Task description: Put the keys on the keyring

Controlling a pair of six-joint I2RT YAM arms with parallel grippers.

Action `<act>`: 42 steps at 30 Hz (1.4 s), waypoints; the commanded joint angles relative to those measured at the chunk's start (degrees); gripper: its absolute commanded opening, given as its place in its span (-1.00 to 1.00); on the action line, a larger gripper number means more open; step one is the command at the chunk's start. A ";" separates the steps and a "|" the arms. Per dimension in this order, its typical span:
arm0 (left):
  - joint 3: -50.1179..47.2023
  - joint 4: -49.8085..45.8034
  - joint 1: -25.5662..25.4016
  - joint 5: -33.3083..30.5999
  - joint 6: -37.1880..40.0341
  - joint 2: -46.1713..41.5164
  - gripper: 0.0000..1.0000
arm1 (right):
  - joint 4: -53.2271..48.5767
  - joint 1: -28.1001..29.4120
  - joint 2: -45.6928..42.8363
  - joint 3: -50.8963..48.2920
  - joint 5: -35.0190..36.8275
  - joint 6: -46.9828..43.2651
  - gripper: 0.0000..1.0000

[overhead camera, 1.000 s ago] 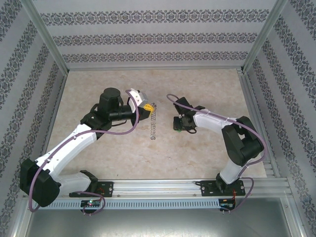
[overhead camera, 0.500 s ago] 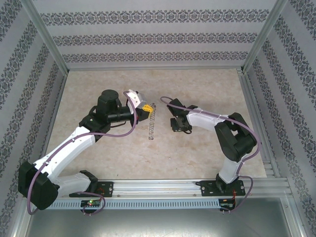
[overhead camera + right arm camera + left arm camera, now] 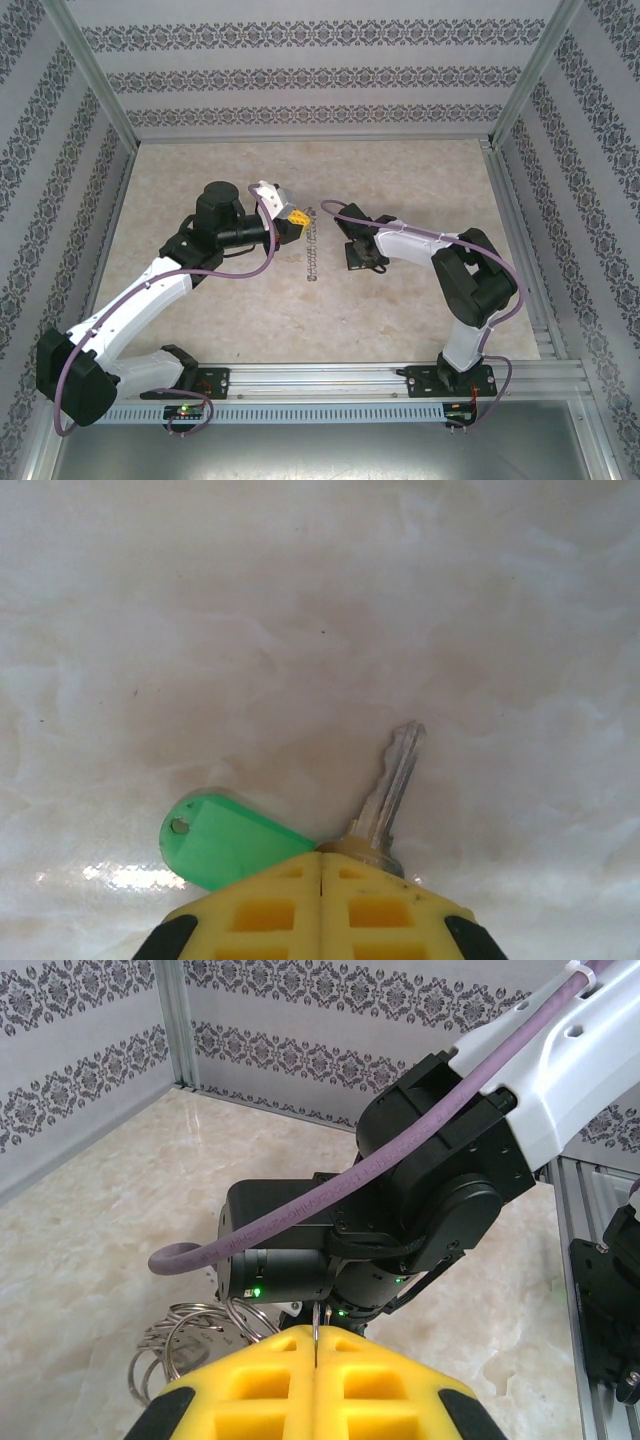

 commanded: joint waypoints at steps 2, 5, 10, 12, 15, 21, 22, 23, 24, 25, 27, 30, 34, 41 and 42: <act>-0.42 3.77 -0.79 0.97 -0.71 -1.24 -1.00 | -1.09 0.43 -0.76 -0.27 0.54 -0.75 -1.00; -0.47 3.68 -0.73 0.77 -0.77 -1.08 -1.00 | -0.43 -0.23 -4.31 -0.92 -0.03 -2.24 -1.00; -0.25 3.74 -0.79 0.92 -1.04 -0.47 -1.00 | 7.83 -6.24 -15.87 -4.23 -13.21 -3.69 -1.00; -0.10 3.87 -0.84 1.14 -1.27 -0.20 -1.00 | 12.21 -9.13 -19.93 -5.60 -19.91 -2.83 -1.00; 0.29 4.46 -0.80 1.69 -1.78 0.42 -1.00 | 19.73 -13.52 -24.35 -7.48 -30.15 -1.51 -1.00; 2.42 4.34 -0.77 3.72 -2.08 3.11 -1.00 | 35.92 -19.90 -26.83 -9.30 -47.62 3.10 -1.00; 2.80 4.45 -0.76 4.19 -2.01 3.68 -1.00 | 39.02 -20.42 -27.02 -9.57 -49.89 3.83 -1.00; 3.26 4.47 -0.78 4.57 -1.99 4.31 -1.00 | 41.30 -20.78 -27.20 -9.72 -51.86 4.45 -1.00; 3.69 4.34 -0.79 4.84 -1.99 4.90 -1.00 | 43.48 -21.08 -27.37 -9.76 -54.08 4.70 -1.00; 4.05 4.33 -0.83 5.00 -1.86 5.39 -1.00 | 45.24 -21.20 -27.50 -9.75 -55.96 4.92 -1.00; 4.89 4.06 -0.77 5.39 -1.52 6.43 -1.00 | 48.45 -21.27 -28.21 -10.01 -59.78 4.81 -1.00; 5.69 3.88 -0.77 5.54 -1.17 7.54 -1.00 | 51.20 -21.16 -29.98 -10.77 -64.28 3.38 -1.00; 6.42 3.98 -0.81 5.79 -1.15 8.35 -1.00 | 52.30 -20.99 -32.05 -11.56 -67.84 2.31 -1.00; 7.61 3.90 -1.02 6.25 -0.93 9.67 -1.00 | 52.34 -19.50 -33.77 -12.30 -69.76 1.98 -1.00; 7.80 3.75 -1.17 6.31 -0.85 9.93 -1.00 | 51.73 -18.98 -33.89 -12.22 -69.76 1.46 -1.00</act>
